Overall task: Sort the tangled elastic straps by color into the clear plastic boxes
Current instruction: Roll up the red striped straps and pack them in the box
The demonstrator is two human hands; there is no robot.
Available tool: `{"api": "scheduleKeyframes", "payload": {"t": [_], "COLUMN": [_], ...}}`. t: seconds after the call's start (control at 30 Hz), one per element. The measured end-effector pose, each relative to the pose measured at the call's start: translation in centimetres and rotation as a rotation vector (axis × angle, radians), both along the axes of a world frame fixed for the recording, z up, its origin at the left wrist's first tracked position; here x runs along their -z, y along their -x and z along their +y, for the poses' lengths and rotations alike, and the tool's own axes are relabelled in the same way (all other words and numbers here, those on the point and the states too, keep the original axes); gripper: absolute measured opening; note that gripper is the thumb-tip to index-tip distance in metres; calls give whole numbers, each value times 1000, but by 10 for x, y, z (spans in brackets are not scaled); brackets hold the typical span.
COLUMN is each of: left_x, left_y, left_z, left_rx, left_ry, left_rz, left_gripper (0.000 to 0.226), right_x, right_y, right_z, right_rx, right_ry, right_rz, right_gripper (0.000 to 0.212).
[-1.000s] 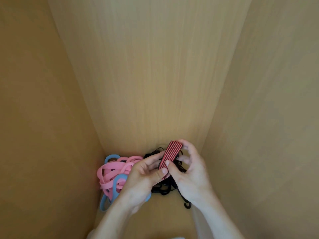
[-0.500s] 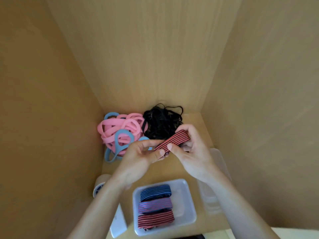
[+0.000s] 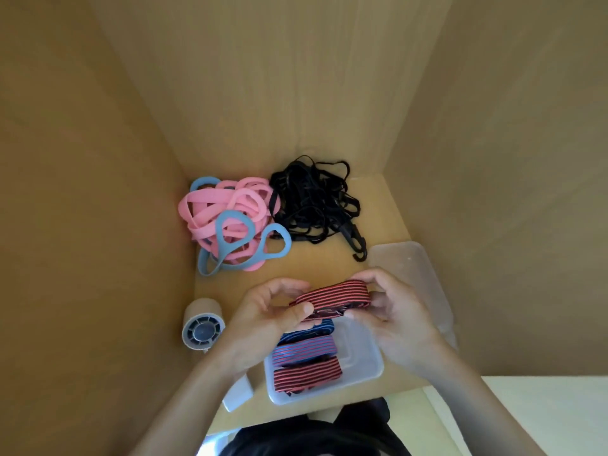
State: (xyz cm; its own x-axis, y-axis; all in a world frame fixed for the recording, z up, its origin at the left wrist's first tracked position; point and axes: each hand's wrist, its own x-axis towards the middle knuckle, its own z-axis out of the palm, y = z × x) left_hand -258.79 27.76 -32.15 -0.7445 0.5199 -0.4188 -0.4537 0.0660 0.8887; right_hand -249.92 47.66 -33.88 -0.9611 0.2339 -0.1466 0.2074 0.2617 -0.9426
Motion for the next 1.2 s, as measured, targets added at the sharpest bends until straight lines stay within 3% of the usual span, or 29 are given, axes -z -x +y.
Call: {"api": "scheduleKeyframes", "payload": {"t": [0.1, 0.27, 0.4, 0.57, 0.67, 0.83, 1.2], "left_x": [7, 26, 35, 36, 36, 35, 38], "left_y": [-1, -6, -7, -6, -3, -4, -12], "left_z": [10, 32, 44, 50, 52, 53, 50], "left_rx": [44, 136, 246, 342, 400, 453, 403], "left_ry": [7, 41, 204, 285, 328, 377, 369], "left_rz": [55, 118, 308, 415, 446, 532, 648], "left_gripper": [23, 20, 24, 27, 30, 39, 40], "right_x": [0, 8, 16, 14, 9, 3, 1], "right_y": [-21, -48, -61, -68, -67, -67, -59], "right_z": [-1, -9, -23, -39, -45, -46, -53], "right_rx": [114, 268, 323, 200, 113, -4, -51], "right_ry": [12, -232, -354, -499, -595, -720, -897], "right_rz": [-16, -49, -86, -93, -133, -174, -210], "right_gripper": [35, 40, 37, 57, 46, 50, 27]}}
